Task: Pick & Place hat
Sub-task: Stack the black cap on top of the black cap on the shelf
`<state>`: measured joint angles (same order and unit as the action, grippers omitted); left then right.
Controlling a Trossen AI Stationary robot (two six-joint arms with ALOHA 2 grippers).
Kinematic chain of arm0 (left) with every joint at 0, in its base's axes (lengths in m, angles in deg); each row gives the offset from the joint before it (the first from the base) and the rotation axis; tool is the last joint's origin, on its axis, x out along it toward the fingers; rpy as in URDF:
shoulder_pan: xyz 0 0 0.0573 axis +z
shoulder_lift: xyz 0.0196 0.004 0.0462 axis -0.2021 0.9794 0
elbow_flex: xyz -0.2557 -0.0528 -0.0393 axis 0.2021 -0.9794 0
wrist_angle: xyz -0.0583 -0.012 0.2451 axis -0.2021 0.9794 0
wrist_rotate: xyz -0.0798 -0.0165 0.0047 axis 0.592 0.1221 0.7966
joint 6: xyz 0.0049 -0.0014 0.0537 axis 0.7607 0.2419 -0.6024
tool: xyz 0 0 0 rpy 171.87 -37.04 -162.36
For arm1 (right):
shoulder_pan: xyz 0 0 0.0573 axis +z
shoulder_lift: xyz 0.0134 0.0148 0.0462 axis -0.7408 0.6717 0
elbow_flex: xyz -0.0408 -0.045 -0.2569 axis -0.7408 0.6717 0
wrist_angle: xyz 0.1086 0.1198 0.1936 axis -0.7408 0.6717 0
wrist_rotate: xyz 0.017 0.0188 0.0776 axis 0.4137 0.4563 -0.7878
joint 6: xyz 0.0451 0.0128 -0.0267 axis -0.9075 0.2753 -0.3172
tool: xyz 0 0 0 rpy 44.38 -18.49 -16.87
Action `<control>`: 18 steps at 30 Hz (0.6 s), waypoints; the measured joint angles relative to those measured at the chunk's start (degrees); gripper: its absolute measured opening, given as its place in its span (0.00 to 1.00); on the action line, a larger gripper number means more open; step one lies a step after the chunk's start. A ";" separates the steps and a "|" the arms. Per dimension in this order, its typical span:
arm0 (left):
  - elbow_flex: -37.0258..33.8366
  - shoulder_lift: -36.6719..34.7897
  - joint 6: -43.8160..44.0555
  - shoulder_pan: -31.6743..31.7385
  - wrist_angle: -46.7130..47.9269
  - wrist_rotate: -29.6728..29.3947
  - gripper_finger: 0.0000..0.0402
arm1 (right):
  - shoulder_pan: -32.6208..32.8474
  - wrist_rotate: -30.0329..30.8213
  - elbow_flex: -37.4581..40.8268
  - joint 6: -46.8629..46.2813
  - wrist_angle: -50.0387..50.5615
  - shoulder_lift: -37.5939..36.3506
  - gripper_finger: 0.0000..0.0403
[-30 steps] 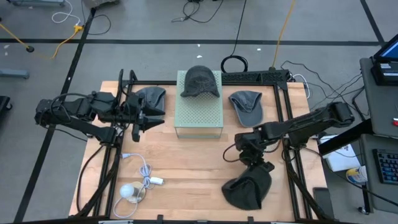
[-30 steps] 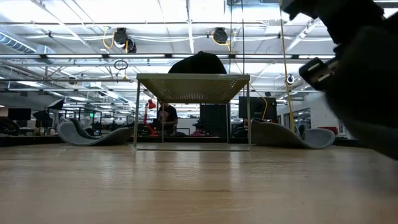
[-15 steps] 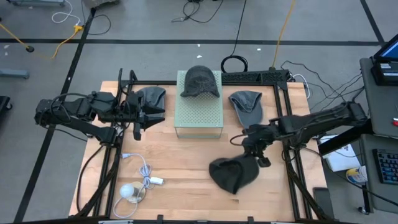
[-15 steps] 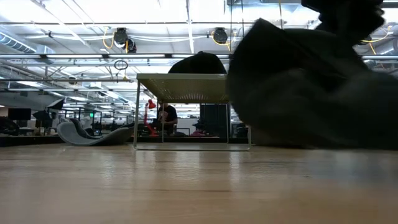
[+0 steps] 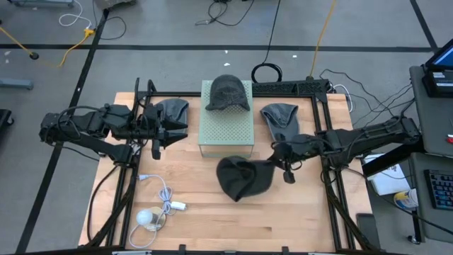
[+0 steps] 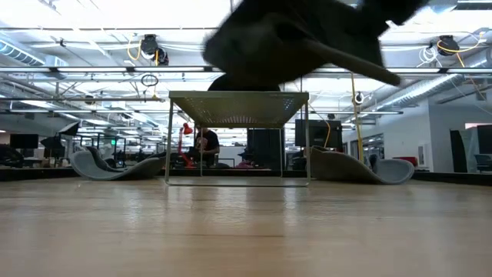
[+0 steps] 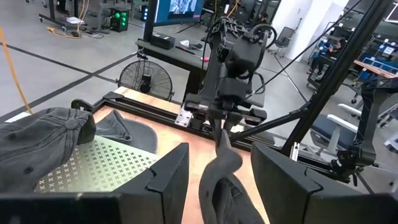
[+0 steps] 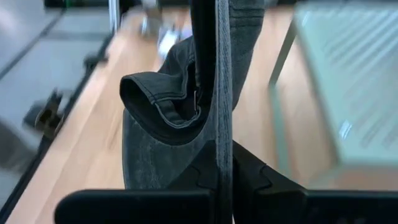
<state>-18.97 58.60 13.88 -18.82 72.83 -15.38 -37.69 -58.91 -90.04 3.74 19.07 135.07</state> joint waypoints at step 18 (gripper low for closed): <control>0.00 0.11 4.67 0.47 -4.29 -0.37 0.44 | -1.09 3.16 -2.17 8.16 -22.11 0.00 0.01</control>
<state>-18.97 58.72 18.55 -18.35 68.53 -15.75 -38.79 -55.76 -92.22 11.90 -3.04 135.07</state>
